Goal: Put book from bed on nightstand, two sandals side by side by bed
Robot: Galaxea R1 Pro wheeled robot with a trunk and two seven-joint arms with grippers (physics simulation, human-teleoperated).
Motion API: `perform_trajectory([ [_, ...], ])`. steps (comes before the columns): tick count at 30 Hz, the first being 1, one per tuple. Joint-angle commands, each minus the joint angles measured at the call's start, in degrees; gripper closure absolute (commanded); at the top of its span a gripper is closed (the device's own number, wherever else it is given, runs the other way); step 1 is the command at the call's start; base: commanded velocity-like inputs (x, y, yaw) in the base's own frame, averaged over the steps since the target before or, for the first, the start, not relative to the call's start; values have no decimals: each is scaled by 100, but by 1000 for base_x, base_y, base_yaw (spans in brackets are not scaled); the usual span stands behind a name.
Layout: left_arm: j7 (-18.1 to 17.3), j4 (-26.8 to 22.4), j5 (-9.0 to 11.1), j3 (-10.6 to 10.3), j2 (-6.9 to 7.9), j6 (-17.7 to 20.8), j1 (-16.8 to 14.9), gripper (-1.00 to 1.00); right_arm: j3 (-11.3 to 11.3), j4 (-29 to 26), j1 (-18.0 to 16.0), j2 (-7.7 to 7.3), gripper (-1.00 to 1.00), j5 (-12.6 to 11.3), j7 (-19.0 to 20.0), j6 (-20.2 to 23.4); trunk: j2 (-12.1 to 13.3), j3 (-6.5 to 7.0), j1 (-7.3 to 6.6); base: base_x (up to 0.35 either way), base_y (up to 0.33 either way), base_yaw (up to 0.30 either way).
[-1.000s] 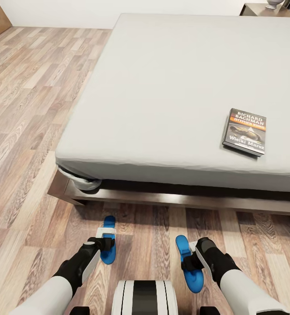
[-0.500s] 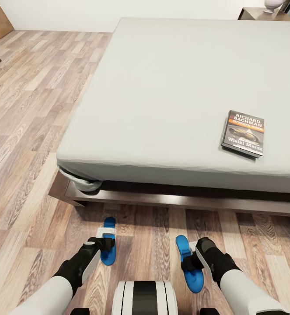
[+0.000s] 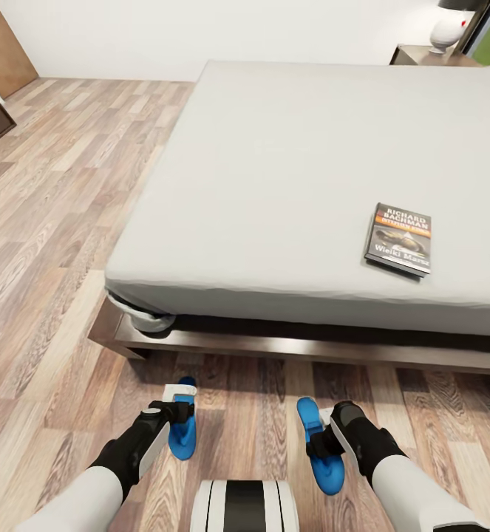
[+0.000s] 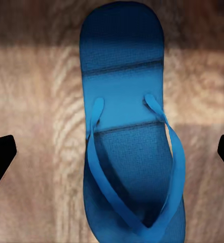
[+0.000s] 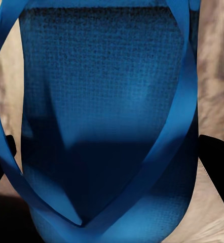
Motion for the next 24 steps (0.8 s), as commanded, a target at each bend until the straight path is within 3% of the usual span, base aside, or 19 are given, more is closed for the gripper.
perform_trajectory([
  [1,52,-10,61,-40,6,27,-1,-100,11,-9,0,0,100,61,47,25,0,19,-3,0,0,0],
  [13,48,-10,53,-56,6,56,-1,-100,11,-4,0,3,100,61,47,28,0,19,-3,0,0,0],
  [24,34,-3,38,-73,6,99,-1,-100,8,-4,0,-2,100,61,44,28,12,219,-26,0,0,0],
])
